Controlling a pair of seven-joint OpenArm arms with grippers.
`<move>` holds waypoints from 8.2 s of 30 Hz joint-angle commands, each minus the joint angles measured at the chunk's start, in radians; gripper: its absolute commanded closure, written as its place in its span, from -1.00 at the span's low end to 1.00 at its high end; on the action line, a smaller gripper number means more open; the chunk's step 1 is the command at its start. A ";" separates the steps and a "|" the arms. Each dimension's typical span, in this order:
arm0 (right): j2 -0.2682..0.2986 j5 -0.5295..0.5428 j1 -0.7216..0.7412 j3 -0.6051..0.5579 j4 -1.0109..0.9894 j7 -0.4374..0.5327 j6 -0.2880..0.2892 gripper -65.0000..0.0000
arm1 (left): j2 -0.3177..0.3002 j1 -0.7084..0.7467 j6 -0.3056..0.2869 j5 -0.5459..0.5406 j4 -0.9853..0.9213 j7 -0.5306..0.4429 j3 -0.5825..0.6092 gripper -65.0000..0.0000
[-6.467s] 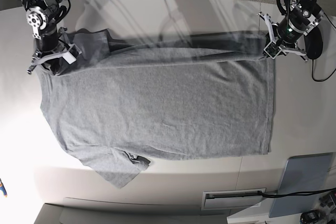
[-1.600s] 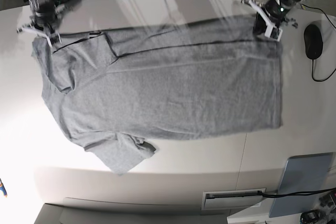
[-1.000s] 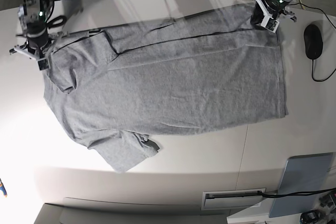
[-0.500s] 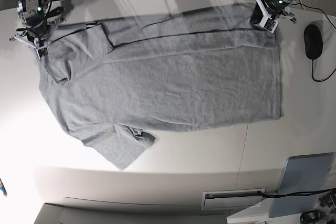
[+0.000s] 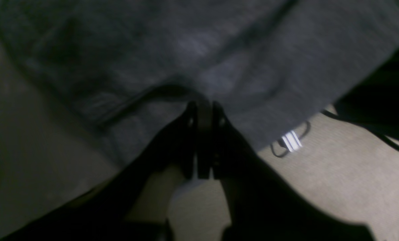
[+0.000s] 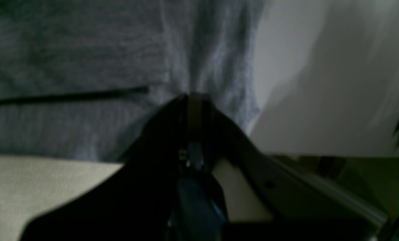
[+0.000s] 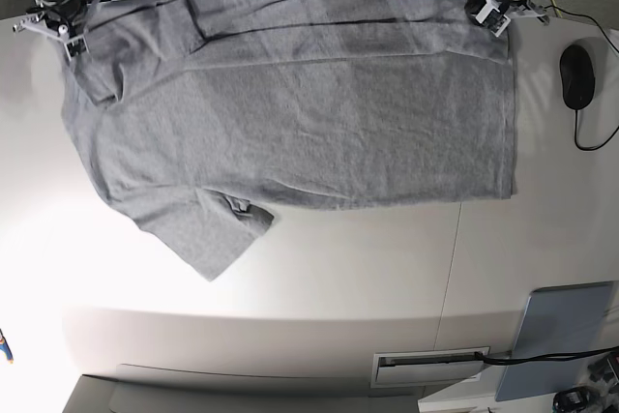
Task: Fold the T-shirt properly
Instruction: 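Move both grippers to the hem corners and grasp them, then fold the hem up over the shirt toward the collar with both grippers, then lower the hem onto the folded strip and open both grippers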
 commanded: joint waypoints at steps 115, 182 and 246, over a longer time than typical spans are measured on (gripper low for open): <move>-0.157 0.033 1.440 -0.312 -0.902 -0.207 0.301 1.00 | -0.012 -1.093 0.020 -0.360 -0.893 0.188 0.093 1.00; -0.019 0.059 0.063 0.015 0.431 -0.455 -0.023 1.00 | -0.048 -0.432 -0.082 -0.554 -0.342 0.285 -0.221 1.00; -0.018 -0.026 0.069 0.015 0.431 -0.343 0.111 0.51 | -0.041 -0.317 -0.280 -1.114 -0.570 0.477 -0.396 0.15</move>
